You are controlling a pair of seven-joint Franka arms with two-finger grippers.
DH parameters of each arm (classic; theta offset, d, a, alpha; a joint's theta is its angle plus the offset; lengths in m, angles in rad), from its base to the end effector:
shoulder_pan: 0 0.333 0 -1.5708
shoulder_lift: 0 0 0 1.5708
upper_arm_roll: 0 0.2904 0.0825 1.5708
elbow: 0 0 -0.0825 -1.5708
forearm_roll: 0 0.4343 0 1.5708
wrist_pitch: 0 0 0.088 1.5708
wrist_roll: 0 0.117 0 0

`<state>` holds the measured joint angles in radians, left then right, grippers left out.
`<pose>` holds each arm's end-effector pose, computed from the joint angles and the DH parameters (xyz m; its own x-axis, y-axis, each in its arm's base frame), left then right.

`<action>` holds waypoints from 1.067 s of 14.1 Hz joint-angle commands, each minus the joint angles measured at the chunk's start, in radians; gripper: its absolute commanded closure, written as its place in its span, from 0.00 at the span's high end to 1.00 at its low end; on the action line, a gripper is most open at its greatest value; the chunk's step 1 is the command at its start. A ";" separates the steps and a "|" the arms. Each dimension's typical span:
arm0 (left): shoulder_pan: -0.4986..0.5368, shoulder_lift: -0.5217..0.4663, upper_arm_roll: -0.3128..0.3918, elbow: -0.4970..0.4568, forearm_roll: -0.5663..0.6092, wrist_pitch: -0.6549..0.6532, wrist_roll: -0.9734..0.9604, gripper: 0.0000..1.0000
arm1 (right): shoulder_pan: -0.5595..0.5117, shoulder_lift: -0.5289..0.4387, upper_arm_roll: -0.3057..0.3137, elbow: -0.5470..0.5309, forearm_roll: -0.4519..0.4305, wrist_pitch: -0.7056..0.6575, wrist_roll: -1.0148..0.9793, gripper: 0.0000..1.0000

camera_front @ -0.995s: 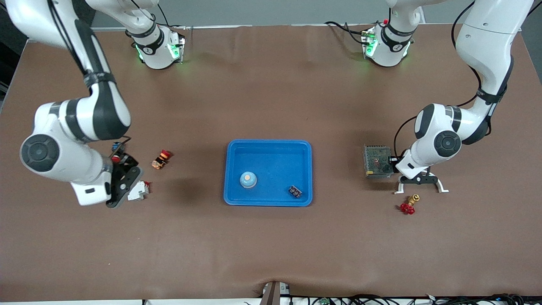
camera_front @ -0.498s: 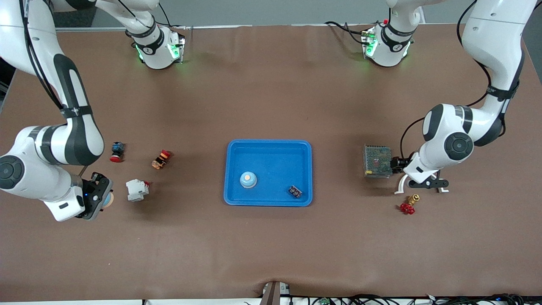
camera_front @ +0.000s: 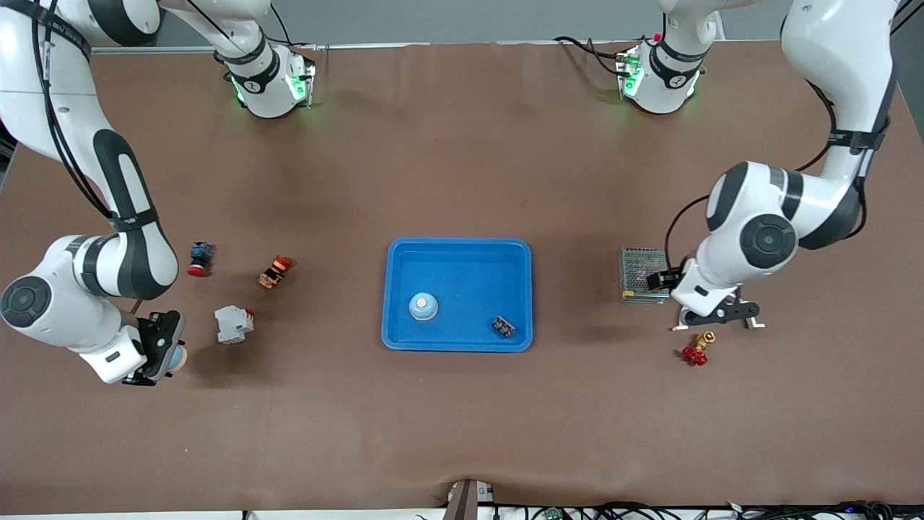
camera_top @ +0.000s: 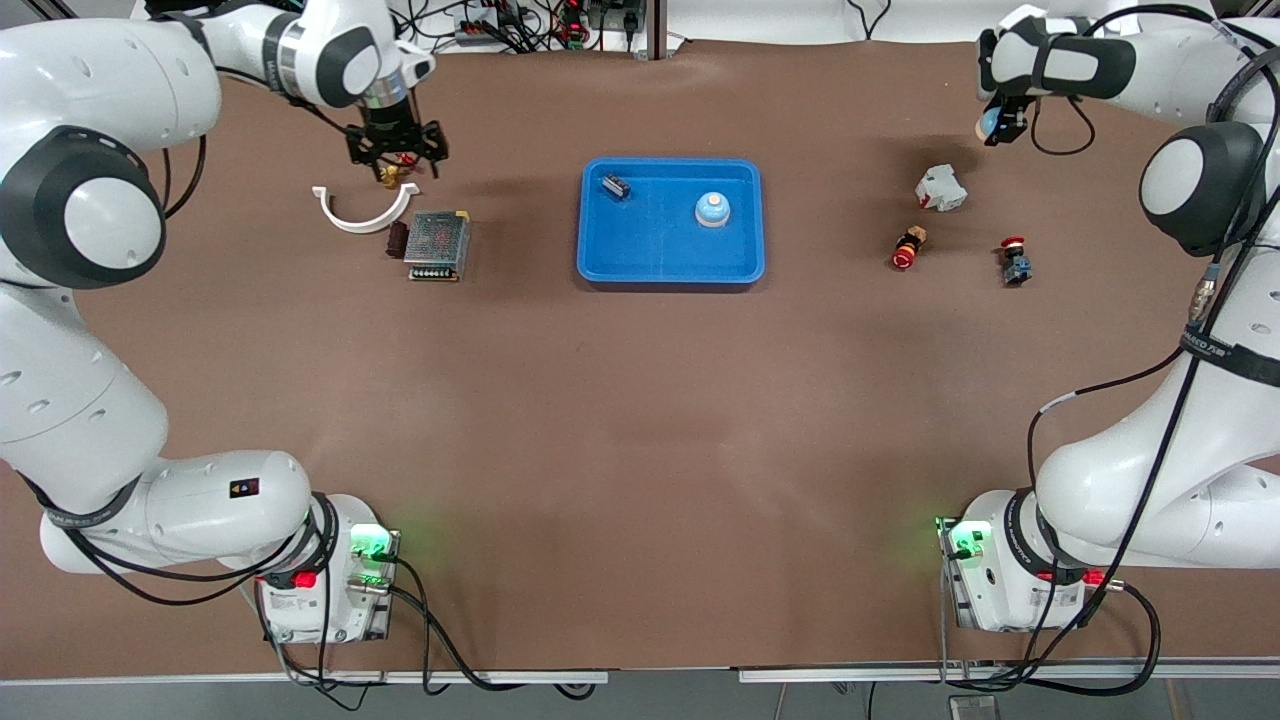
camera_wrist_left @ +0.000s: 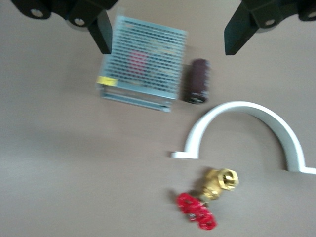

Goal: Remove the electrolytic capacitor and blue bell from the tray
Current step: 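Lower the bell with the right gripper while the left gripper grasps the capacitor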

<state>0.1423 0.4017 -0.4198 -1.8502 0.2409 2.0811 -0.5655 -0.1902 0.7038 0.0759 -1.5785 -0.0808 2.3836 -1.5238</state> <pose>0.6301 -0.1584 0.2491 0.9797 0.1781 -0.0917 0.1692 -0.9808 -0.0971 0.7277 -0.0903 0.1736 0.1261 0.9920 -0.0073 0.9867 -0.1246 0.1040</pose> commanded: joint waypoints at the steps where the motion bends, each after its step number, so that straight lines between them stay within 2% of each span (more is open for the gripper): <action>1: -0.061 0.041 -0.013 0.086 -0.003 -0.024 -0.136 1.00 | -0.034 0.003 0.021 -0.060 -0.011 0.043 -0.021 0.41; 4: -0.160 0.132 -0.011 0.199 0.000 -0.024 -0.336 1.00 | -0.054 0.020 0.021 -0.126 -0.008 0.133 -0.021 0.41; 7: -0.272 0.245 -0.008 0.331 0.008 -0.012 -0.523 1.00 | -0.052 0.023 0.021 -0.127 -0.007 0.138 -0.021 0.42; 9: -0.328 0.307 0.001 0.402 0.009 0.004 -0.592 0.91 | -0.052 0.026 0.021 -0.127 -0.005 0.138 -0.019 0.43; 10: -0.343 0.327 0.006 0.419 0.009 0.036 -0.621 0.86 | -0.051 0.025 0.021 -0.126 -0.005 0.137 -0.019 0.67; 11: -0.358 0.341 0.009 0.422 0.009 0.087 -0.664 0.80 | -0.049 0.025 0.022 -0.124 -0.001 0.128 -0.012 1.00; 12: -0.365 0.356 0.013 0.422 0.009 0.146 -0.700 0.73 | -0.052 0.025 0.022 -0.121 0.001 0.124 -0.015 1.00; 15: -0.407 0.407 0.048 0.427 0.008 0.269 -0.757 0.72 | -0.052 0.016 0.030 -0.112 0.018 0.094 -0.003 1.00</action>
<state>-0.2261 0.7656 -0.4061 -1.4618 0.2410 2.2964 -1.2778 -0.2235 0.7390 0.0823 -1.6923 -0.0782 2.5126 -1.5259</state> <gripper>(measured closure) 0.273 0.000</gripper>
